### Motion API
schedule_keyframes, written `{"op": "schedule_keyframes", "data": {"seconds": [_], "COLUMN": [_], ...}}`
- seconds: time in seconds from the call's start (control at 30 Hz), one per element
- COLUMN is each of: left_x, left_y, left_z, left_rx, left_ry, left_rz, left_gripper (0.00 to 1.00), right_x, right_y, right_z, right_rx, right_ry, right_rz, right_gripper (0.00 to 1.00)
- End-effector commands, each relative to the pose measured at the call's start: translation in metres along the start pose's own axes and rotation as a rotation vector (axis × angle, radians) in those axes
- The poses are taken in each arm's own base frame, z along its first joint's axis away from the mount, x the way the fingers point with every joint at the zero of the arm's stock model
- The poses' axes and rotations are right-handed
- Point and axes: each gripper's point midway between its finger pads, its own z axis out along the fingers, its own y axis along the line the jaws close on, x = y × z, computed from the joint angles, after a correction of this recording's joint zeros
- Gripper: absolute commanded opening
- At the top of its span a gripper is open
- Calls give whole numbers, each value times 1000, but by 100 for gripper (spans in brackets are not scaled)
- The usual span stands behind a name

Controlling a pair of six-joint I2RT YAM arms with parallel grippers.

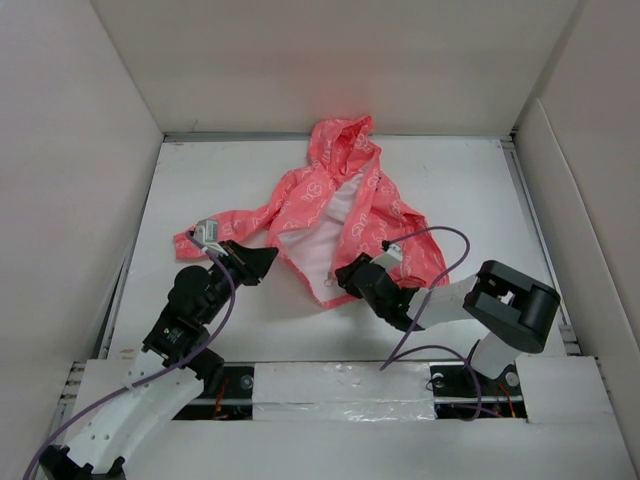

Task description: Zip up the jacket

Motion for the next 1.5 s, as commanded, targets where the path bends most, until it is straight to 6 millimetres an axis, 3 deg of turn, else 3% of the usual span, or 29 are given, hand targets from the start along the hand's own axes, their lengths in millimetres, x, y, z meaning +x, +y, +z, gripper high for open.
{"op": "schedule_keyframes", "data": {"seconds": [0.0,0.27,0.5,0.67,0.8,0.83,0.87,1.03,1.17,1.23,1.3,1.37,1.43,1.47], "left_x": [-15,-10,-7,-6,-6,-6,-5,-5,-4,-4,-5,-6,-4,-5], "left_y": [-17,-14,-13,-12,-13,-13,-13,-11,-11,-11,-11,-11,-9,-10], "left_z": [-1,2,3,4,3,3,2,0,-1,-1,-1,-1,0,0], "left_rx": [55,57,54,58,61,60,60,60,61,59,58,54,49,54], "left_ry": [-41,-26,-17,-16,-15,-16,-16,-20,-17,-17,-21,-22,-16,-20], "left_rz": [8,0,-5,-9,-12,-12,-16,-22,-17,-13,-8,0,1,0], "left_gripper": [0,0,0,0,0,0,0,0,0,0,0,0,0,0], "right_x": [-24,-30,-16,0,4,8,2,-11,-20,-19,-19,-6,1,8], "right_y": [15,13,12,18,22,14,26,25,24,20,23,19,21,11], "right_z": [9,19,18,10,20,23,27,39,43,41,34,21,4,-2], "right_rx": [-2,-15,-54,-79,-57,-17,-16,64,94,99,75,36,7,18], "right_ry": [-118,-125,-38,14,30,41,27,-6,-32,-25,-15,30,60,85], "right_rz": [-38,-63,-64,-74,-116,-153,-161,-203,-212,-207,-184,-186,-188,-196], "right_gripper": [38,24,38,38,40,40,39,23,25,35,36,25,21,18]}}
